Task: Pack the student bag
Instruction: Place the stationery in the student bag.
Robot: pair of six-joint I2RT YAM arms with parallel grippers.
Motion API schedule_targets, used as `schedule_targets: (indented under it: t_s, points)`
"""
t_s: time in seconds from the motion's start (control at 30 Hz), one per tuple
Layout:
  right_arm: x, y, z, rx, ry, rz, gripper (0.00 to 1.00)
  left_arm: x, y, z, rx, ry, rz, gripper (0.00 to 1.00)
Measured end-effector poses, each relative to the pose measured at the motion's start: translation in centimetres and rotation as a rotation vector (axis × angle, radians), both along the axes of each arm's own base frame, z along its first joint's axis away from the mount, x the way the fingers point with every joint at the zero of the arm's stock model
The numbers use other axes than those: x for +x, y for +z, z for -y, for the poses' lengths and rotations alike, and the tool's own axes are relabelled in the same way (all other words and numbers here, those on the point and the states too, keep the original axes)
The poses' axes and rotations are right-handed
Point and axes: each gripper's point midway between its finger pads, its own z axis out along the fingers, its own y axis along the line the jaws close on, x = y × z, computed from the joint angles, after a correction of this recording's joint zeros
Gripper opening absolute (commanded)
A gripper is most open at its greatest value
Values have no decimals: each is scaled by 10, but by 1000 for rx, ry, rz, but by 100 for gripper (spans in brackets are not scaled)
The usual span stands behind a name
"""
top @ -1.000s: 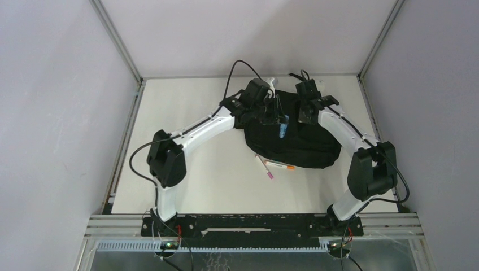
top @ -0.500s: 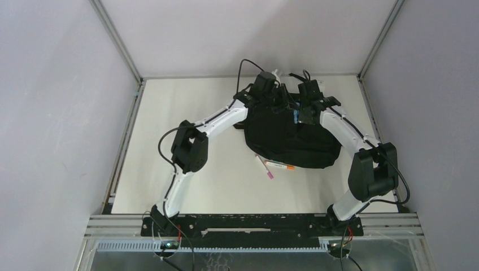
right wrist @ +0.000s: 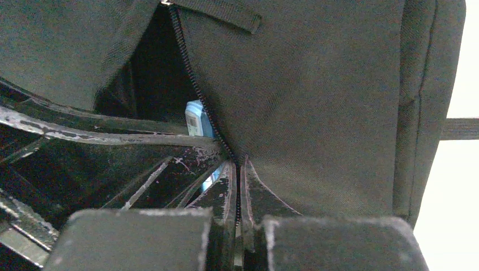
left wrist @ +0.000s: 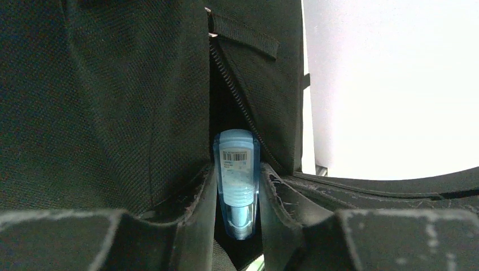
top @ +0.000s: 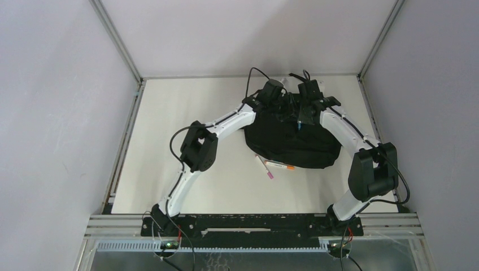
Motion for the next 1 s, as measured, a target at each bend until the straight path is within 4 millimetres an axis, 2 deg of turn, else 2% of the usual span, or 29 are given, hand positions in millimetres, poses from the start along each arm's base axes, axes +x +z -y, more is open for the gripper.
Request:
schedule_targets:
  t_s: [0.17,0.27,0.3,0.37,0.43,0.47,0.53,0.6,0.73,0.77,0.83,0.9,1.0]
  points:
    - [0,0,-1,4,3,-2,0,-2,-1,-7,28,-1,22,56]
    - [0,0,-1,6,4,-1,0,-8,6,-15,46,-9,37,58]
    - [0,0,-1,6,4,-1,0,-9,11,-17,47,-11,46,57]
    - [0,0,-1,6,4,-1,0,-10,22,-19,43,-19,69,49]
    - [0,0,-1,6,4,-2,0,-12,32,-21,38,-26,91,35]
    - [0,0,-1,6,4,-2,0,-14,34,-23,40,-30,98,31]
    - [0,0,-1,6,3,-2,0,-18,37,-28,51,-33,108,26]
    - [0,0,-1,5,4,-2,0,-23,35,-39,83,-33,121,26]
    - [0,0,-1,5,4,-2,0,-31,36,-70,171,-10,166,28]
    - [0,0,-1,5,4,-3,0,-33,37,-82,196,2,184,31]
    - [0,0,-1,5,4,-2,0,-34,41,-106,241,30,208,44]
    - [0,-1,-1,5,4,-2,0,-29,44,-134,287,77,232,55]
    - [0,-2,-1,6,4,-2,0,-6,45,-180,377,161,276,59]
